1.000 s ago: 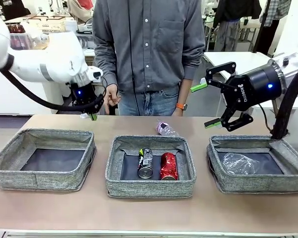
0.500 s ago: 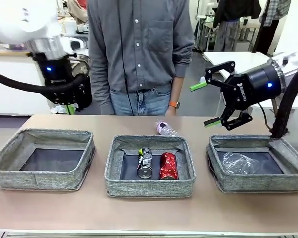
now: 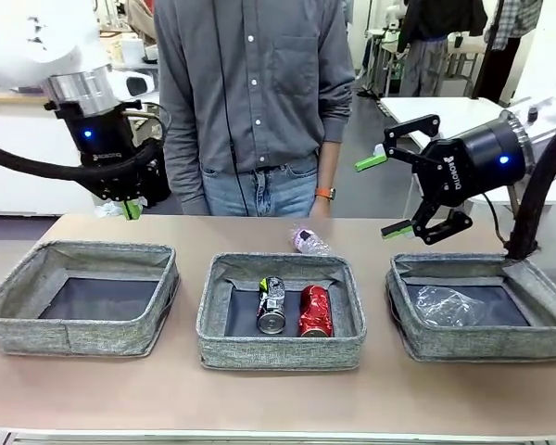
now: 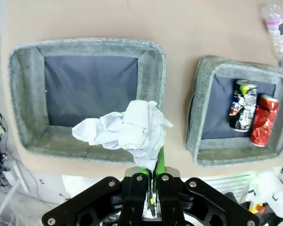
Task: Sort the waste into the appropriate baskets.
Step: Pick up the waste item pointed out by the person.
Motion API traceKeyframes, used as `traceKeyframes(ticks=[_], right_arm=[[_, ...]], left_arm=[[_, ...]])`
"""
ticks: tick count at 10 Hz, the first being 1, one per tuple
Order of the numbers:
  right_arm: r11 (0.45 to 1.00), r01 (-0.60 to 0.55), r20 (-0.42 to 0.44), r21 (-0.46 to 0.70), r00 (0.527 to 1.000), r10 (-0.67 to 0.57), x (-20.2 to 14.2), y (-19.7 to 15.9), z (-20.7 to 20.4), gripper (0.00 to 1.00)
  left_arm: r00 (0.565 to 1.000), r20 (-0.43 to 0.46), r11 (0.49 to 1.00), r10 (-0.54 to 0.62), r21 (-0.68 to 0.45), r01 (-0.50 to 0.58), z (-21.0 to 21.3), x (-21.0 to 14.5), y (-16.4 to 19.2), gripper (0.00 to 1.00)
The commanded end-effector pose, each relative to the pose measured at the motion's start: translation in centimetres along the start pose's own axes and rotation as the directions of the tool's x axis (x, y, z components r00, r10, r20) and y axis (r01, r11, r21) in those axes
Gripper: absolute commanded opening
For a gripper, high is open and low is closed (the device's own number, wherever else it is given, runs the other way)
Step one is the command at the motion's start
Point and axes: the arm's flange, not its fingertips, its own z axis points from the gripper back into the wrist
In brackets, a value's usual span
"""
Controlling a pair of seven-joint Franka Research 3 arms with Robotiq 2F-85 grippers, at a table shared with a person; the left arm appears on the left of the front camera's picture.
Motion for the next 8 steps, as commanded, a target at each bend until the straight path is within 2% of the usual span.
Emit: traceKeyframes(ticks=[1, 2, 3, 4, 5, 6, 7, 8], right_arm=[[1.0, 0.0, 0.0, 0.0, 1.0, 0.0, 0.0, 0.0, 0.0, 1.0], [0.999, -0.009, 0.138, 0.038, 0.99, 0.004, -1.3, 0.4, 4.5, 1.0], [0.999, 0.018, 0.225, 0.032, 0.974, -0.024, -1.2, -0.6, 7.9, 1.0], [0.996, 0.043, 0.314, 0.074, 0.947, -0.064, -1.0, -2.2, 10.3, 1.0], [0.989, 0.071, 0.425, 0.133, 0.897, -0.122, -0.5, -4.2, 11.9, 1.0], [0.986, 0.05, 0.432, 0.156, 0.894, -0.114, -0.3, -5.4, 11.5, 1.0], [0.995, 0.021, 0.323, 0.095, 0.945, -0.051, -0.1, -0.8, 11.9, 1.0], [0.995, 0.021, 0.323, 0.095, 0.945, -0.051, -0.1, -0.8, 11.9, 1.0]], left_arm=[[1.0, 0.013, 1.0, -0.004, -0.003, 0.004, 0.6, -0.8, -0.1, 0.0], [0.999, -0.036, 0.999, 0.031, -0.031, -0.032, 1.6, -1.2, -3.3, 0.0], [0.993, -0.04, 0.99, 0.113, -0.077, -0.116, 4.2, -2.2, -7.2, 0.0], [0.996, -0.036, 0.992, 0.08, -0.09, -0.083, 6.6, -3.8, -10.5, 0.0], [0.997, -0.048, 0.996, 0.055, -0.061, -0.058, 9.2, -5.7, -13.7, 0.0], [0.998, -0.016, 0.998, 0.065, -0.014, -0.065, 11.3, -6.9, -16.0, 0.0], [0.999, -0.022, 0.999, 0.038, -0.02, -0.039, 13.3, -7.9, -17.9, 0.0], [1.0, 0.022, 0.999, 0.017, -0.028, -0.017, 15.9, -8.7, -19.1, 0.0]])
